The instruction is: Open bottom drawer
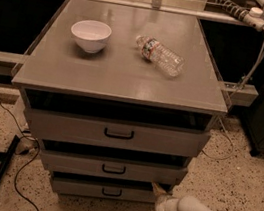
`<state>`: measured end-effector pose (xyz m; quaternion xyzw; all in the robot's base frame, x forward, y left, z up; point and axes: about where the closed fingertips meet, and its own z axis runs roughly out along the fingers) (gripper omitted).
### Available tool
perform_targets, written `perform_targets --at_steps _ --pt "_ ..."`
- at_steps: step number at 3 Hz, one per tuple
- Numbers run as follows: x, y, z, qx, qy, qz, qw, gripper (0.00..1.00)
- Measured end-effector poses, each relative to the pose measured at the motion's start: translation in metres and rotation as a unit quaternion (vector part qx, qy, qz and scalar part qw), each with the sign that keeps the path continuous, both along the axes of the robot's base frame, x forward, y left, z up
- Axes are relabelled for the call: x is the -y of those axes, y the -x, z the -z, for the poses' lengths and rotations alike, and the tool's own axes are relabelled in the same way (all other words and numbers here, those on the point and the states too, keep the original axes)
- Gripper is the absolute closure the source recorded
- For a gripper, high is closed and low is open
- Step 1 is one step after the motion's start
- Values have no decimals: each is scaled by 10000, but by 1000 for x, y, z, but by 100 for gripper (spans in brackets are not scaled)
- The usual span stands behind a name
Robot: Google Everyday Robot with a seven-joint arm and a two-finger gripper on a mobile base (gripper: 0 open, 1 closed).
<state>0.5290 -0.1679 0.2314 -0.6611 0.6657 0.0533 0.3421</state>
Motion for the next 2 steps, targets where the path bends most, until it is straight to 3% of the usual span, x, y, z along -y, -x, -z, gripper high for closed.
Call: perform_targets --at_steps 2 --pt "11 -9 40 -187 -135 228 9995 0"
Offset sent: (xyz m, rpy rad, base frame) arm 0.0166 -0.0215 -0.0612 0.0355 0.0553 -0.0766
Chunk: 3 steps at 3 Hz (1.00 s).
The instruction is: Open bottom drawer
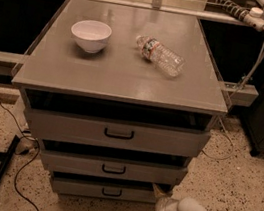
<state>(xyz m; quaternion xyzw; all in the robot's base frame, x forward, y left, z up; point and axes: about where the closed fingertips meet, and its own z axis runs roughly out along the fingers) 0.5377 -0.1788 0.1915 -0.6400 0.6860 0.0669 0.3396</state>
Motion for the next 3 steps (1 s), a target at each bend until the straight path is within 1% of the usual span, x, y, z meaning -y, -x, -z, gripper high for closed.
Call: perform_targets --at_steps 1,2,3 --pt "1 -12 7 29 -35 31 10000 0" --pt "-4 -26 8 109 -89 -41 9999 0" --pt "-5 -44 33 8 -156 -49 9999 0"
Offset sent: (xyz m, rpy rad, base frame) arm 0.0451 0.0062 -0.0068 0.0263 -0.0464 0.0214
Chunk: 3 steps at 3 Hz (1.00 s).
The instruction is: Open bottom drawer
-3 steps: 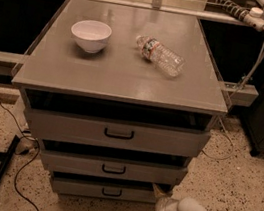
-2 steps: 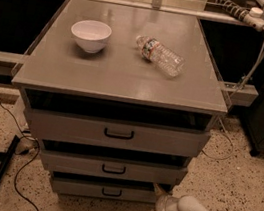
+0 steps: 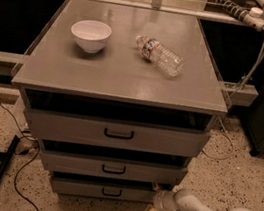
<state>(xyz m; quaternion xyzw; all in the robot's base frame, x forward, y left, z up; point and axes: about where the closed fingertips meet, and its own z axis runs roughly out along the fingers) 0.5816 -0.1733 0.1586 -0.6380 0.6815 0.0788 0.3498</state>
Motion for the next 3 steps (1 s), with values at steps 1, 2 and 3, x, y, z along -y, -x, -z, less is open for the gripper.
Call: perform_targets --at_steps 1,2,3 --pt "1 -2 0 10 3 10 10000 0" --pt "1 -2 0 10 3 9 10000 19" --pt "0 -2 -4 9 0 -4 10000 42"
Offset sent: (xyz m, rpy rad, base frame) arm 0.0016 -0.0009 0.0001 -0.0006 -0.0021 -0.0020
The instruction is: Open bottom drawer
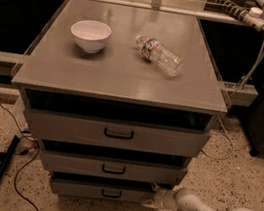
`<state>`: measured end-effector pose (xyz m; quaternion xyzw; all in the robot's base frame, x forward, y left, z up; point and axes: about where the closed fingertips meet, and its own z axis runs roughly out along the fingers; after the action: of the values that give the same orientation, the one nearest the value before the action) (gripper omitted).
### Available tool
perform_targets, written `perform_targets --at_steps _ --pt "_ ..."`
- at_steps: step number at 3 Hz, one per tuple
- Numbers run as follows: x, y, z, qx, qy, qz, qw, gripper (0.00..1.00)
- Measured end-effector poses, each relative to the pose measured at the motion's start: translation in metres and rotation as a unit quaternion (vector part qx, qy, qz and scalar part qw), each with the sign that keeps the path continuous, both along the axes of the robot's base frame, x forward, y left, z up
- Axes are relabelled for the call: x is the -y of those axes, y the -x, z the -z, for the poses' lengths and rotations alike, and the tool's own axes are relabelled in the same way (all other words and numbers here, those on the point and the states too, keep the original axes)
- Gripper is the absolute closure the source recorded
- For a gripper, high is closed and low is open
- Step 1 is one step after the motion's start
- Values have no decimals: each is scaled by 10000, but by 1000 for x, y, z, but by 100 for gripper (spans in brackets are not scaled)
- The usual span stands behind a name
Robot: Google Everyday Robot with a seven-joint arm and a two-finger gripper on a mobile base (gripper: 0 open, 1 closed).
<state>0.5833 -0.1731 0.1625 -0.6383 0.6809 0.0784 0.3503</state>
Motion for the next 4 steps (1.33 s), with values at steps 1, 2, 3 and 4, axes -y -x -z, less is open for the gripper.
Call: perform_targets --at_steps 1,2,3,4 --pt "0 1 -6 4 5 -19 10000 65" --pt "1 1 -11 4 5 -19 10000 88" --pt "2 2 -12 3 4 -15 10000 100" --pt "2 2 -12 3 4 -15 10000 81"
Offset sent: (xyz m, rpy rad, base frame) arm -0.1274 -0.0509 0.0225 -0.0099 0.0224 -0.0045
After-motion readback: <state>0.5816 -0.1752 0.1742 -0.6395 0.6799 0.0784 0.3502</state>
